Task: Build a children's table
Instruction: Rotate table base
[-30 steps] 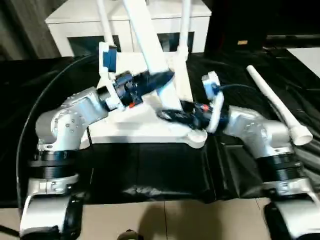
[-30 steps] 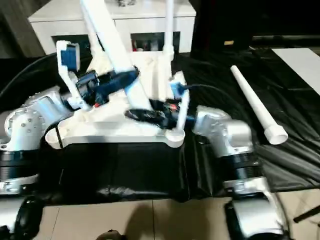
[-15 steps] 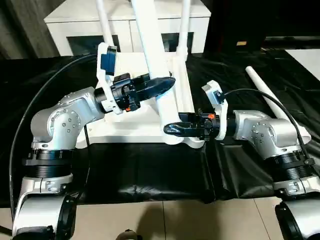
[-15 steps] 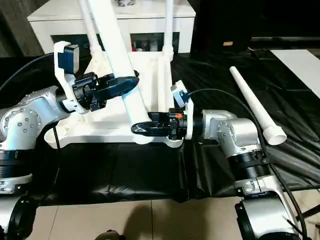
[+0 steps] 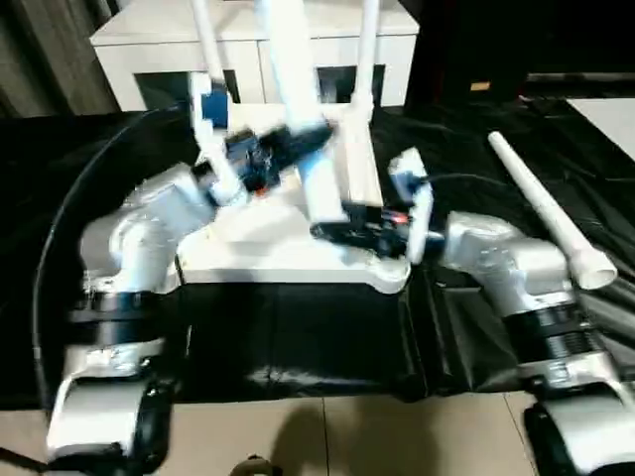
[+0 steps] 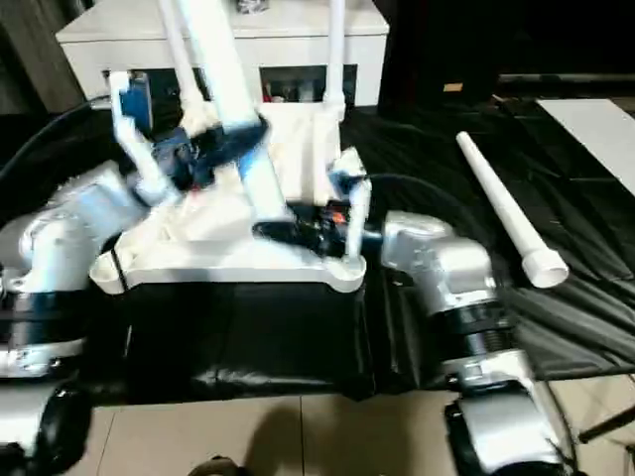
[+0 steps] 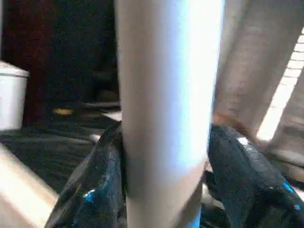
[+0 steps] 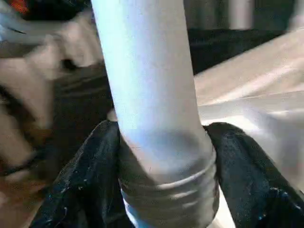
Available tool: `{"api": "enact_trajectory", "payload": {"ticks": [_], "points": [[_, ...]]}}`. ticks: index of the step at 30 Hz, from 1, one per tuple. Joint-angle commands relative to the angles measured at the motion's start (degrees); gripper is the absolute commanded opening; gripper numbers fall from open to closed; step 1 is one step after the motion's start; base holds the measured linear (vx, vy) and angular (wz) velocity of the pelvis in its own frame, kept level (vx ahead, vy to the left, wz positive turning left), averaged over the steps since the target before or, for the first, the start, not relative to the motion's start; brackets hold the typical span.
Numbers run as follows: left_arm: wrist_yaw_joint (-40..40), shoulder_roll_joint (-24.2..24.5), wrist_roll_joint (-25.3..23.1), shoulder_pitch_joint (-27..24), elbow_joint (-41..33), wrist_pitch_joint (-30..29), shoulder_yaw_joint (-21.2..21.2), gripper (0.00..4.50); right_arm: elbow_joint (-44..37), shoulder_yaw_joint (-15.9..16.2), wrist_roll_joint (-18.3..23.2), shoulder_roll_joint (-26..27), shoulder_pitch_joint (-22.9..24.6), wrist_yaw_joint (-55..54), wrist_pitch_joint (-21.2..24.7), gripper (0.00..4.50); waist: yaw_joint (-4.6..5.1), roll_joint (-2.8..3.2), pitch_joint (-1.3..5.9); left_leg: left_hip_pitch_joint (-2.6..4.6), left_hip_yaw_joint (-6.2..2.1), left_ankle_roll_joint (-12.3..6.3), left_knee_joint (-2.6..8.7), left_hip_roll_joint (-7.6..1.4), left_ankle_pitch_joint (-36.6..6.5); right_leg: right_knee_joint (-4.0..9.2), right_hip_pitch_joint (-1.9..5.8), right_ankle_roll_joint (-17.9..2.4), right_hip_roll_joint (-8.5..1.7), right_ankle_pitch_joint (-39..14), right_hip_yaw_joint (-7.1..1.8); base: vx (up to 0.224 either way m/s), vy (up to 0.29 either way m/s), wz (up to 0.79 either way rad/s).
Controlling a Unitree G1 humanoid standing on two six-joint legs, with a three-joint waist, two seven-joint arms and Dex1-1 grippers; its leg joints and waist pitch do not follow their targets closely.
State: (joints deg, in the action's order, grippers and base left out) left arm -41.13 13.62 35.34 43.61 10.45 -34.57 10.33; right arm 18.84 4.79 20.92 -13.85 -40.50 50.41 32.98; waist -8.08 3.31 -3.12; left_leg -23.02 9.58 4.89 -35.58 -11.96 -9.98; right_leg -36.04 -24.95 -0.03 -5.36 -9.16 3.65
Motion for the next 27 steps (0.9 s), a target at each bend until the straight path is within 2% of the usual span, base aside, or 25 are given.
{"api": "enact_trajectory", "payload": {"ticks": [1, 3, 4, 6, 7, 8, 10, 12, 13, 14, 15, 17, 18, 21, 23, 24, 27], "points": [[5.9, -0.9, -4.6, 1.0, 0.8, 2.2, -1.0, 3.16, -0.1, -0.6, -3.1, 1.1, 0.5, -5.9, -2.6, 2.58, 0.41, 0.28, 4.87, 1.14, 0.02, 1.64, 4.24, -0.20, -10.6, 3.96, 3.73, -10.2, -1.80, -9.8, -1.58, 0.000, 0.000, 0.00], [8.5, -1.9, -5.8, 1.1, 1.4, 2.4, -1.2, 3.27, -0.5, -0.4, -4.3, 2.0, 1.0, -8.6, -3.5, 2.58, 0.48, 0.41, 4.96, 1.13, -0.01, 1.68, 4.16, -0.05, -10.5, 3.79, 3.86, -10.1, -1.75, -8.6, -1.52, 0.000, 0.000, 0.00], [11.4, -3.1, -6.3, 1.3, 2.4, 2.2, -0.8, 3.48, -0.7, -1.8, -4.3, 4.1, 1.4, -12.6, -3.7, 2.58, 0.52, 0.67, 5.01, 1.14, 0.01, 1.67, 4.11, -0.02, -10.4, 3.69, 3.83, -10.3, -1.71, -7.8, -1.56, 0.000, 0.000, 0.00], [13.0, -3.6, -7.1, 1.5, 3.0, 2.7, -0.8, 3.53, -0.8, -2.0, -5.1, 5.0, 1.6, -15.0, -4.3, 2.57, 0.63, 0.47, 5.01, 1.21, 0.03, 1.59, 4.13, 0.00, -10.5, 3.79, 3.83, -10.5, -1.63, -7.3, -1.53, 0.000, 0.000, 0.00], [17.6, -5.5, -7.4, 2.1, 4.5, 3.1, 0.3, 3.53, -1.4, -1.4, -6.8, 6.7, 2.3, -18.5, -5.4, 2.57, 0.74, 0.60, 4.96, 1.10, 0.02, 1.72, 4.17, -0.08, -10.9, 3.72, 3.69, -10.7, -1.68, -7.0, -1.56, 0.000, 0.000, 0.00], [21.1, -7.0, -7.2, 2.6, 5.5, 2.9, 1.4, 3.53, -1.9, 0.0, -8.3, 7.5, 2.8, -19.9, -6.2, 2.57, 0.74, 0.46, 4.99, 1.29, -0.01, 2.06, 4.17, -0.01, -11.5, 3.87, 3.81, -10.6, -1.59, -7.2, -1.52, 0.000, 0.000, 0.00], [22.7, -8.2, -7.1, 2.8, 6.0, 2.9, 1.8, 3.31, -1.9, 1.2, -9.4, 8.2, 3.4, -20.8, -6.8, 2.57, 0.73, 0.35, 4.98, 1.17, -0.09, 1.83, 4.30, 0.03, -11.9, 3.87, 3.97, -10.5, -1.67, -7.7, -1.48, 0.000, 0.000, 0.00], [23.0, -9.2, -7.1, 2.8, 6.5, 3.7, 1.7, 3.23, -1.3, 2.1, -10.0, 9.5, 4.0, -22.0, -7.5, 2.57, 0.80, -0.25, 4.88, 1.01, -0.04, 1.33, 4.37, -0.01, -12.2, 4.05, 3.96, -10.3, -1.76, -8.6, -1.52, 0.000, 0.000, 0.00], [23.8, -9.8, -7.0, 3.0, 6.8, 4.0, 2.2, 3.05, -1.1, 2.5, -10.3, 10.0, 4.1, -22.5, -7.8, 2.57, 0.83, -0.04, 4.86, 0.99, -0.04, 1.17, 4.38, 0.05, -12.0, 4.12, 3.97, -10.1, -1.83, -9.1, -1.54, 0.000, 0.000, 0.00], [25.1, -10.3, -6.8, 3.2, 7.3, 4.1, 3.1, 3.05, -1.0, 3.0, -10.9, 10.5, 4.2, -23.0, -8.4, 2.57, 1.00, -0.07, 4.82, 0.92, -0.02, 0.97, 4.35, 0.04, -11.9, 4.15, 3.94, -10.1, -1.78, -9.0, -1.55, 0.000, 0.000, 0.00], [25.5, -10.4, -6.8, 3.3, 7.3, 4.1, 3.3, 2.81, -0.9, 3.1, -11.0, 10.7, 4.2, -23.3, -8.6, 2.57, 1.05, -0.05, 4.80, 0.88, -0.05, 0.94, 4.37, 0.06, -11.9, 4.14, 3.97, -10.0, -1.79, -9.1, -1.53, 0.000, 0.000, 0.00], [25.8, -10.2, -6.8, 3.2, 7.0, 3.7, 3.5, 2.74, -0.5, 2.9, -11.3, 11.1, 4.0, -23.8, -8.8, 2.57, 1.29, -0.02, 4.78, 0.92, -0.09, 0.81, 4.44, 0.06, -12.1, 4.18, 3.95, -9.8, -1.78, -9.4, -1.53, 0.000, 0.000, 0.00], [26.2, -10.0, -7.0, 3.2, 6.8, 3.7, 3.6, 2.72, 0.0, 2.5, -11.4, 11.3, 3.7, -24.3, -9.0, 2.57, 1.34, -0.45, 4.77, 0.81, -0.11, 0.58, 4.48, 0.06, -11.9, 4.09, 4.06, -9.8, -1.87, -9.8, -1.52, 0.000, 0.000, 0.00], [27.4, -9.6, -6.2, 2.9, 5.9, 3.2, 4.6, 2.33, 1.9, 1.7, -12.0, 11.6, 2.5, -26.0, -10.1, 2.57, 1.51, -0.25, 4.66, 0.94, -0.07, 0.62, 4.52, -0.01, -12.4, 4.30, 3.76, -9.7, -1.86, -11.2, -1.56, 0.000, 0.000, 0.00], [26.7, -9.1, -5.9, 2.8, 5.5, 2.9, 4.5, 2.29, 2.4, 1.4, -12.0, 11.7, 2.0, -26.4, -10.5, 2.57, 1.54, -0.20, 4.66, 0.99, -0.03, 0.73, 4.50, 0.01, -12.7, 4.27, 3.73, -9.9, -1.88, -10.9, -1.56, 0.000, 0.000, 0.00], [26.3, -9.0, -5.6, 2.7, 5.4, 2.7, 4.7, 2.15, 2.6, 1.6, -12.2, 11.7, 2.0, -26.5, -10.9, 2.57, 1.56, 0.01, 4.67, 1.02, -0.05, 0.69, 4.49, 0.00, -12.6, 4.25, 3.71, -9.9, -1.81, -10.4, -1.57, 0.000, 0.000, 0.00], [25.7, -8.7, -5.1, 2.5, 5.0, 2.3, 4.9, 1.94, 2.8, 2.2, -13.2, 11.5, 1.9, -26.6, -12.1, 2.57, 1.52, -0.03, 4.78, 0.99, -0.06, 0.66, 4.44, -0.04, -11.9, 4.01, 3.79, -10.2, -1.84, -8.7, -1.56, 0.000, 0.000, 0.00]]}}
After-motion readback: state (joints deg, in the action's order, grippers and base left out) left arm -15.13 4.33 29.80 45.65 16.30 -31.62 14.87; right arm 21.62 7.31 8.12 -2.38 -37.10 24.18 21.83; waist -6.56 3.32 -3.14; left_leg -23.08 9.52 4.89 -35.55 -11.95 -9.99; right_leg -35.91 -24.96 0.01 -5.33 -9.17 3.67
